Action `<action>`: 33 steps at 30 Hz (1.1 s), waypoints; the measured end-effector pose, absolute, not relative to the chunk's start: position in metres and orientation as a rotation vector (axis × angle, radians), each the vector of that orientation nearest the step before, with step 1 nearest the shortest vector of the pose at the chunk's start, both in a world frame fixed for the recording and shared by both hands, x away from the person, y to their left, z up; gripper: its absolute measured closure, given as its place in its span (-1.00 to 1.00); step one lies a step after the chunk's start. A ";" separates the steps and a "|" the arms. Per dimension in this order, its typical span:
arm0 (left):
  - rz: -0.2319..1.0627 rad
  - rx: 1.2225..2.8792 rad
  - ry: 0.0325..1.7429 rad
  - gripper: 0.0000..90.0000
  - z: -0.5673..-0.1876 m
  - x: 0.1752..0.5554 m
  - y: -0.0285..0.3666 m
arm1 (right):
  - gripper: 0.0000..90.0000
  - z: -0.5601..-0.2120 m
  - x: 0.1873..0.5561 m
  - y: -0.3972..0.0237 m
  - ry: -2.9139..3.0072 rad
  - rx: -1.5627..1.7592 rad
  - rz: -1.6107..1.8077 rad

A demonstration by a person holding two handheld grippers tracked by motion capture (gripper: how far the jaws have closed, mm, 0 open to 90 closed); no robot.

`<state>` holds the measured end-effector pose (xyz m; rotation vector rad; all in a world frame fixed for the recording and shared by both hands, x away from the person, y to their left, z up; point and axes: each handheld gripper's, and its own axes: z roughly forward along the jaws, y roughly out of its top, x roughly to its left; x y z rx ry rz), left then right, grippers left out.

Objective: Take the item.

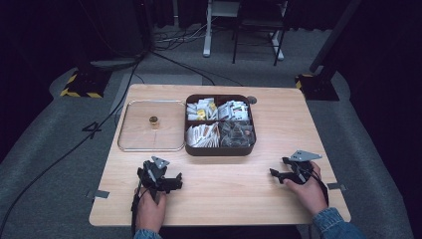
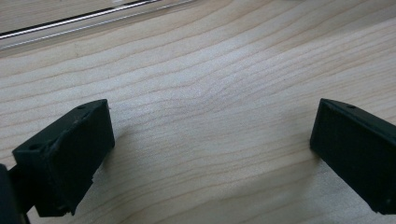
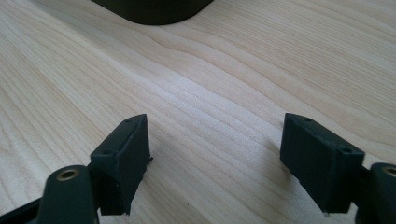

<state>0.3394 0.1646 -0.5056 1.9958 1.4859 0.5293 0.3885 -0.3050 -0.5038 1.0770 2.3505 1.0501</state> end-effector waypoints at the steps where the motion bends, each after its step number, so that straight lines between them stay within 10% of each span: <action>1: 0.530 1.996 1.488 -1.00 -0.506 0.340 0.165 | -0.44 -0.504 0.388 -0.305 2.350 1.076 1.053; 33: 0.532 1.993 1.495 -1.00 -0.505 0.341 0.164 | -0.08 -0.475 0.384 -0.301 2.315 1.131 1.068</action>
